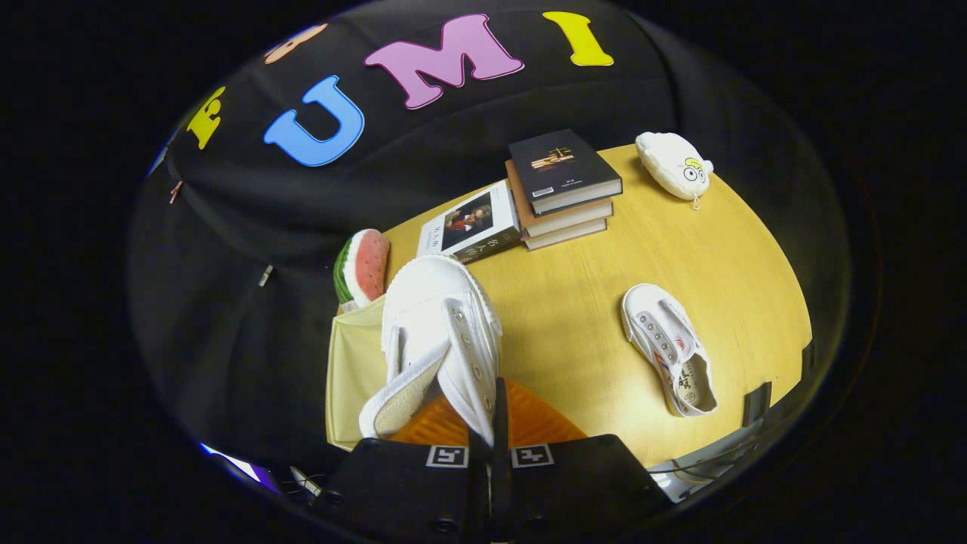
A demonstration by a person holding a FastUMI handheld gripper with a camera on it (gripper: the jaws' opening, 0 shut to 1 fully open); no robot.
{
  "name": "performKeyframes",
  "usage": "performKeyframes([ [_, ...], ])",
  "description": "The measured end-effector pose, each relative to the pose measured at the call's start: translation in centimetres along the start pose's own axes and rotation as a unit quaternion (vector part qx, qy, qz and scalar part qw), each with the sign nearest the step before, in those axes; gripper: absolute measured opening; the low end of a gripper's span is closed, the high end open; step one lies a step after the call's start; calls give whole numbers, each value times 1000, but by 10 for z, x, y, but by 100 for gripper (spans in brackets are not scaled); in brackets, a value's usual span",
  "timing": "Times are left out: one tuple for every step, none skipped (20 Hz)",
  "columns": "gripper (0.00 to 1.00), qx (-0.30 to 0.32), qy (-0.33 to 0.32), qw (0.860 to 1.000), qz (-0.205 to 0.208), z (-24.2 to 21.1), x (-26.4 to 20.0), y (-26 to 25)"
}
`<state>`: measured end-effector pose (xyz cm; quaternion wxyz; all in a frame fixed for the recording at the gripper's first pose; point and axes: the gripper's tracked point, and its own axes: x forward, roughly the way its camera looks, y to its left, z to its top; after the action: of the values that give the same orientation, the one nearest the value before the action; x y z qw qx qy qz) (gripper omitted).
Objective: Open the storage box then place both shoes into the box .Put the left shoe in first, then the right shoe, with the right side of both shoes facing outward in a uniform manner.
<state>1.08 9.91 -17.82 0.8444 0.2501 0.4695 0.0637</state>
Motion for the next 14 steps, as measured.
performKeyframes([
  [6,4,0,1000,8,2,-5,9],
  [6,6,-1,1000,14,4,-9,18],
  [6,9,-5,1000,16,16,-7,22],
  [6,10,-7,1000,20,17,-10,32],
  [6,8,-8,1000,26,19,-12,42],
  [6,3,-9,999,34,21,-13,53],
  [6,-2,-10,999,41,21,-13,63],
  [6,-6,-9,999,48,22,-12,74],
  [6,-6,-8,998,55,23,-10,85],
  [6,-7,-4,998,62,22,-6,97],
  [6,-10,-1,998,67,21,-2,107],
  [6,-13,3,997,71,19,3,118],
  [6,-17,7,997,73,17,9,127],
  [6,-20,11,997,72,13,17,135],
])
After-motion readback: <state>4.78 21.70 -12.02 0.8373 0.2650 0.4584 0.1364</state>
